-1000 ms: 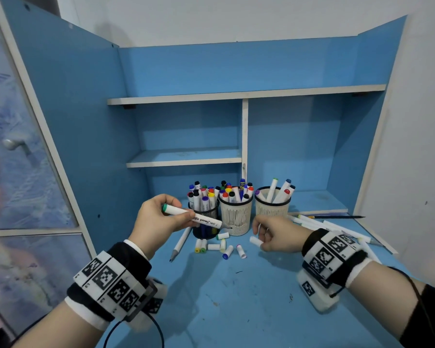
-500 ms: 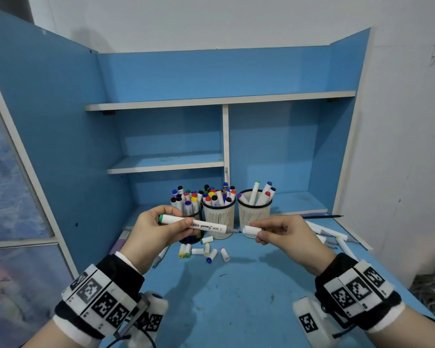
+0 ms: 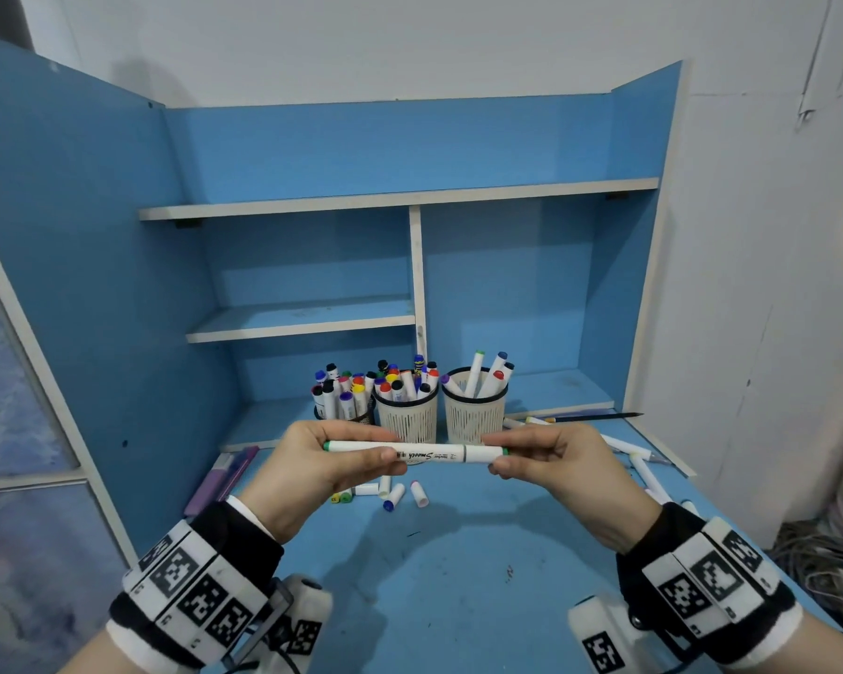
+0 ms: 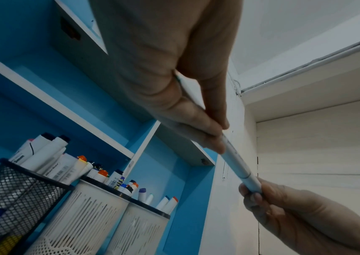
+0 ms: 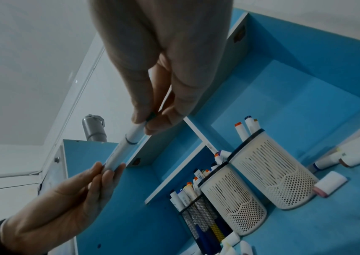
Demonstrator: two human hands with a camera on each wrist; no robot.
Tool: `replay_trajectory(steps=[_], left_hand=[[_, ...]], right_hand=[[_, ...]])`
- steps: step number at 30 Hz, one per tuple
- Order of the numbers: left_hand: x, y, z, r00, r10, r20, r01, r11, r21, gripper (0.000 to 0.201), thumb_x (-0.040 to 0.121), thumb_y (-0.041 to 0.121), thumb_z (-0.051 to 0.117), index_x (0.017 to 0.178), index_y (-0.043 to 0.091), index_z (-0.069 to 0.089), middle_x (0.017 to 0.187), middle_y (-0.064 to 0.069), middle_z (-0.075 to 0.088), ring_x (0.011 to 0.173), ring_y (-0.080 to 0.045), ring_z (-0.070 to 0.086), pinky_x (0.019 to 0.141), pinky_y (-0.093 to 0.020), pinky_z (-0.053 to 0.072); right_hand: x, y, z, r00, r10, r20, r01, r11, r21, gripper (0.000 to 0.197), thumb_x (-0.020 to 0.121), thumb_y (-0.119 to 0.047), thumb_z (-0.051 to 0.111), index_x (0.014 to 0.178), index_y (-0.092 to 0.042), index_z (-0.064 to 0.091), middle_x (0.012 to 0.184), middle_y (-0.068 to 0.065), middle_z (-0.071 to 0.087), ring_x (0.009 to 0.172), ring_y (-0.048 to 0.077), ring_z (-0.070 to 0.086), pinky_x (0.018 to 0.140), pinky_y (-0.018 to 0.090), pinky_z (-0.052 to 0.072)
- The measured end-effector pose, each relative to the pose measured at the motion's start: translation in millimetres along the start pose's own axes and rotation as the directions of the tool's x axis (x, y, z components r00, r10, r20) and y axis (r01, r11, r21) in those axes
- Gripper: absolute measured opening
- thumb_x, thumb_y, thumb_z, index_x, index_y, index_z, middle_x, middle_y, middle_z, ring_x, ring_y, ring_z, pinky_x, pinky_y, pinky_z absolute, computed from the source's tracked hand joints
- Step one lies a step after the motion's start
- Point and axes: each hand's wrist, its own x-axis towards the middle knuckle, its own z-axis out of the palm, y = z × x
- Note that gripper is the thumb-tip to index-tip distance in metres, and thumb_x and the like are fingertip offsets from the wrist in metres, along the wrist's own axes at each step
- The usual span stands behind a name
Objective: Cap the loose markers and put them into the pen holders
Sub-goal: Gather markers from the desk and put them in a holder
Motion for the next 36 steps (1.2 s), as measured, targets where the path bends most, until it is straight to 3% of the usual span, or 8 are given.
replay_trajectory(steps=[4, 12, 16, 22, 25, 30, 33, 36], left_hand=[[-2, 5, 3, 1.0, 0.009, 0.017, -0.009, 1.0, -0.005, 0.02, 0.056, 0.003, 0.072, 0.075, 0.004, 0.077, 0.086, -0.026, 0.071, 0.076, -0.031, 0.072, 0.067, -0.024, 0.059], [-9, 6, 6, 0.999, 0.015, 0.03, -0.016, 1.0, 0.02, 0.016, 0.075, -0.016, 0.062, 0.076, -0.004, 0.072, 0.081, -0.028, 0.07, 0.068, -0.031, 0.071, 0.058, -0.023, 0.057], [-14, 14, 5, 0.996, 0.075, 0.044, -0.083, 0.972, 0.219, 0.015, 0.073, -0.011, 0.069, 0.087, -0.006, 0.065, 0.08, -0.023, 0.071, 0.073, -0.032, 0.072, 0.063, -0.024, 0.058], [-9, 20, 17, 0.974, 0.22, -0.055, -0.184, 0.908, 0.376, 0.034, 0.064, -0.005, 0.08, 0.085, 0.004, 0.055, 0.072, -0.026, 0.068, 0.065, -0.034, 0.07, 0.063, -0.04, 0.06], [-4, 22, 23, 0.965, 0.257, -0.043, -0.217, 0.883, 0.416, 0.037, 0.064, -0.003, 0.081, 0.085, 0.006, 0.052, 0.072, -0.025, 0.067, 0.065, -0.034, 0.07, 0.061, -0.041, 0.06], [11, 20, 10, 0.967, 0.254, -0.034, -0.219, 0.888, 0.405, 0.036, 0.063, 0.004, 0.083, 0.088, 0.001, 0.056, 0.071, -0.019, 0.067, 0.062, -0.026, 0.068, 0.061, -0.038, 0.059], [27, 2, -11, 0.985, 0.162, -0.065, -0.108, 0.859, 0.501, 0.031, 0.067, 0.007, 0.082, 0.086, -0.001, 0.058, 0.064, -0.008, 0.067, 0.051, -0.013, 0.061, 0.052, -0.025, 0.055], [52, -26, -44, 0.989, 0.083, -0.12, 0.022, 0.727, 0.687, 0.017, 0.074, 0.012, 0.078, 0.08, 0.008, 0.062, 0.076, -0.01, 0.069, 0.056, -0.011, 0.06, 0.055, -0.022, 0.053]], right_hand=[[-8, -9, -2, 1.0, -0.025, -0.015, 0.025, 0.999, -0.03, 0.028, 0.071, 0.013, 0.071, 0.082, -0.013, 0.075, 0.069, 0.015, 0.07, 0.06, 0.013, 0.065, 0.065, 0.014, 0.05], [-17, 0, 5, 0.999, -0.042, -0.026, 0.041, 0.998, -0.049, 0.032, 0.07, 0.017, 0.068, 0.079, -0.012, 0.076, 0.06, 0.004, 0.066, 0.056, 0.013, 0.059, 0.063, 0.018, 0.05], [-17, 15, 14, 0.992, 0.03, 0.126, -0.001, 0.973, -0.231, 0.039, 0.075, 0.007, 0.071, 0.086, -0.031, 0.074, 0.073, -0.003, 0.064, 0.069, 0.007, 0.057, 0.077, 0.024, 0.05], [-12, 13, 36, 0.951, -0.069, 0.301, 0.213, 0.853, -0.476, 0.021, 0.086, -0.023, 0.067, 0.106, -0.028, 0.068, 0.09, -0.001, 0.069, 0.073, 0.001, 0.053, 0.074, 0.024, 0.045], [-7, 8, 47, 0.954, -0.123, 0.273, 0.233, 0.878, -0.418, 0.009, 0.088, -0.024, 0.064, 0.092, -0.031, 0.066, 0.082, 0.005, 0.068, 0.068, 0.003, 0.051, 0.068, 0.029, 0.044], [7, 11, 47, 0.971, -0.107, 0.212, 0.193, 0.876, -0.442, 0.017, 0.089, -0.023, 0.064, 0.086, -0.039, 0.06, 0.078, 0.008, 0.068, 0.063, 0.006, 0.05, 0.062, 0.02, 0.041], [17, 16, 39, 0.988, -0.097, 0.122, 0.141, 0.889, -0.435, 0.015, 0.089, -0.02, 0.063, 0.084, -0.034, 0.061, 0.071, 0.003, 0.063, 0.064, 0.01, 0.049, 0.06, 0.017, 0.04], [29, 15, 30, 0.992, -0.124, 0.0, 0.113, 0.905, -0.411, 0.01, 0.088, -0.018, 0.064, 0.087, -0.027, 0.064, 0.07, -0.002, 0.06, 0.062, 0.01, 0.049, 0.056, 0.01, 0.039]])
